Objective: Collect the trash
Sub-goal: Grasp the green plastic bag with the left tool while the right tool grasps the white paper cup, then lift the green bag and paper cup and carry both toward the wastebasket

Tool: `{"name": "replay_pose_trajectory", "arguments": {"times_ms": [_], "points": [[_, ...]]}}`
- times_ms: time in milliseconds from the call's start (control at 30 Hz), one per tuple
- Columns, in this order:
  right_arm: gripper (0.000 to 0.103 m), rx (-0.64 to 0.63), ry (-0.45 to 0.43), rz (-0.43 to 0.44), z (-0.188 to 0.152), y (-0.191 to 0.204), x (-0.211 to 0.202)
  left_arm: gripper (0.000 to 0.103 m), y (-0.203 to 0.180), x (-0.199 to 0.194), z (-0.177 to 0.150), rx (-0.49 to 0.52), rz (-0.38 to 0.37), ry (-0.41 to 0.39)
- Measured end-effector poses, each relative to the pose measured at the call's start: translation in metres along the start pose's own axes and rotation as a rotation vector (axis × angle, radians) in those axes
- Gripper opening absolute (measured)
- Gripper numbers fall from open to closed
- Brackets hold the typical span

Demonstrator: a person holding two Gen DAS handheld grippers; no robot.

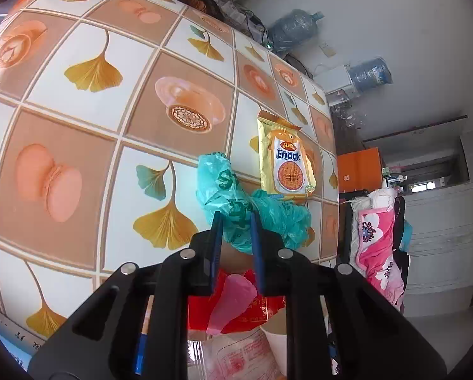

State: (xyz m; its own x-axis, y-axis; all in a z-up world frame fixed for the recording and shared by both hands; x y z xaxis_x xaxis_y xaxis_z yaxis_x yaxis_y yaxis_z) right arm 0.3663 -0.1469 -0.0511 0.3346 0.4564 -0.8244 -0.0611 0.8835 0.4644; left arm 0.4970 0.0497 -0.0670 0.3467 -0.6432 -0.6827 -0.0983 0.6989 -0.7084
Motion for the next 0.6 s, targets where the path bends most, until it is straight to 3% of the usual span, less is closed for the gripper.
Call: {"name": "replay_pose_trajectory", "arguments": {"times_ms": [100, 233, 467, 600], "points": [[0.055, -0.002, -0.006, 0.011, -0.002, 0.002, -0.005, 0.013, -0.001, -0.007, -0.002, 0.002, -0.008, -0.012], [0.033, 0.006, -0.017, 0.028, -0.004, 0.004, -0.015, 0.009, -0.008, -0.023, -0.005, 0.025, -0.027, -0.036], [0.034, -0.011, -0.015, -0.005, -0.007, 0.007, -0.022, 0.008, -0.017, -0.042, -0.016, 0.085, -0.017, -0.058], [0.051, -0.023, -0.015, -0.032, -0.002, 0.012, -0.018, 0.008, -0.012, -0.041, -0.021, 0.072, -0.009, -0.055]]}}
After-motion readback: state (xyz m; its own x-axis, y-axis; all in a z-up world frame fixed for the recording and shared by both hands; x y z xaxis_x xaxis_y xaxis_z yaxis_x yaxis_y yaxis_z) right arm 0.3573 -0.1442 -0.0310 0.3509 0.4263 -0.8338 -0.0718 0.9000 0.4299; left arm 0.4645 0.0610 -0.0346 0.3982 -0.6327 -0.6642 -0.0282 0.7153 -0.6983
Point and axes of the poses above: each gripper's, at about its wrist camera, not at the fingertips, and x roughly the way its jaws point, y to its left, z to its top, the point moved 6 cm from there along x, roughly the way its jaws point, and after that the axes turned 5 degrees about -z, right-handed, at the moved point
